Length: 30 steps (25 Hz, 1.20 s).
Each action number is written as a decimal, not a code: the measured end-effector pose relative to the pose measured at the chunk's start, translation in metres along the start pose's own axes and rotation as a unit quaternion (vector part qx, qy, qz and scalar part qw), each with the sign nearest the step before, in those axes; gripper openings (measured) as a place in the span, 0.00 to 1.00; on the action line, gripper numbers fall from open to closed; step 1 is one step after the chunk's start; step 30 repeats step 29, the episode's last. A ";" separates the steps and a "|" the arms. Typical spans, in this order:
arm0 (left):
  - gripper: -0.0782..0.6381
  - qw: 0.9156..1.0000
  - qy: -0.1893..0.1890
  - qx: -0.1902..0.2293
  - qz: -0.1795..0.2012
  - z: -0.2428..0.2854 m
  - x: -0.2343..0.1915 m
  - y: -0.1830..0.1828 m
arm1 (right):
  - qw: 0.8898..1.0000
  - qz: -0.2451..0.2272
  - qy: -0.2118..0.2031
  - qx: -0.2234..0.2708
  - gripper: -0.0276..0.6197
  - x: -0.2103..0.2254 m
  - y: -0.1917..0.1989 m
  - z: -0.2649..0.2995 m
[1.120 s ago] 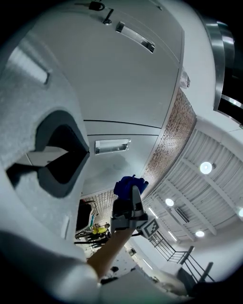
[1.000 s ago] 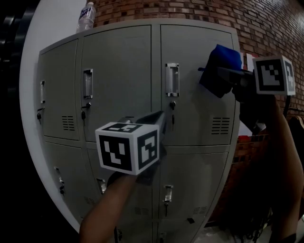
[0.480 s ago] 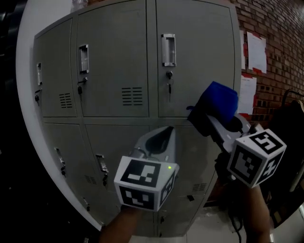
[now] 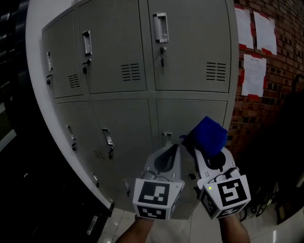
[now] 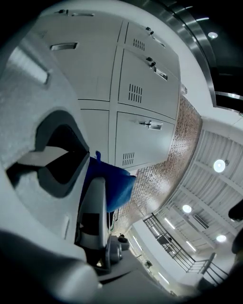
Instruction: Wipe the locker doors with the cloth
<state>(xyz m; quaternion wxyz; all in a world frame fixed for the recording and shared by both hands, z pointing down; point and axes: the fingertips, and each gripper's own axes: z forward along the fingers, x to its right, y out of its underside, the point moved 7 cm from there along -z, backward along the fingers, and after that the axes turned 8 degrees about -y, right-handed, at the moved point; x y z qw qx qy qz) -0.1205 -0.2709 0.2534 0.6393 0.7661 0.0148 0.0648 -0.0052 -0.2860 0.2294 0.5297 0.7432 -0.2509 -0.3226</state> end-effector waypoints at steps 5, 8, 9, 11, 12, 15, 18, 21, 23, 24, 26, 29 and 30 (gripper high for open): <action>0.12 0.999 -0.034 -0.018 0.022 -0.028 0.021 0.028 | 0.999 0.041 -0.021 -0.018 0.14 -0.018 0.034 -0.023; 0.11 0.999 -0.044 -0.028 0.012 -0.043 0.030 0.041 | 0.998 0.050 -0.025 -0.030 0.14 -0.028 0.050 -0.036; 0.12 0.998 -0.047 -0.031 0.008 -0.047 0.033 0.044 | 0.998 0.051 -0.025 -0.034 0.14 -0.030 0.054 -0.040; 0.12 0.998 -0.051 -0.043 0.009 -0.055 0.037 0.051 | 0.997 0.056 -0.028 -0.041 0.14 -0.036 0.062 -0.046; 0.12 0.997 -0.053 -0.049 0.010 -0.058 0.039 0.055 | 0.997 0.060 -0.030 -0.044 0.14 -0.038 0.066 -0.049; 0.11 0.997 -0.058 -0.056 0.004 -0.066 0.041 0.061 | 0.996 0.065 -0.031 -0.049 0.14 -0.043 0.074 -0.056; 0.12 0.996 -0.062 -0.059 0.013 -0.073 0.046 0.064 | 0.996 0.060 -0.032 -0.053 0.14 -0.047 0.077 -0.064; 0.12 0.996 -0.065 -0.062 0.018 -0.081 0.050 0.065 | 0.997 0.050 -0.029 -0.057 0.14 -0.050 0.077 -0.071; 0.11 0.996 -0.063 -0.064 0.019 -0.085 0.052 0.066 | 0.997 0.045 -0.028 -0.057 0.14 -0.051 0.077 -0.074; 0.12 0.996 -0.063 -0.066 0.021 -0.086 0.053 0.066 | 0.997 0.045 -0.030 -0.058 0.14 -0.052 0.078 -0.075; 0.12 0.995 -0.062 -0.068 0.023 -0.089 0.054 0.066 | 0.996 0.048 -0.033 -0.062 0.14 -0.054 0.080 -0.077; 0.12 0.995 -0.061 -0.071 0.020 -0.093 0.056 0.067 | 0.995 0.057 -0.038 -0.069 0.14 -0.057 0.084 -0.080; 0.12 0.995 -0.061 -0.071 0.020 -0.093 0.056 0.067 | 0.995 0.057 -0.038 -0.069 0.14 -0.057 0.084 -0.080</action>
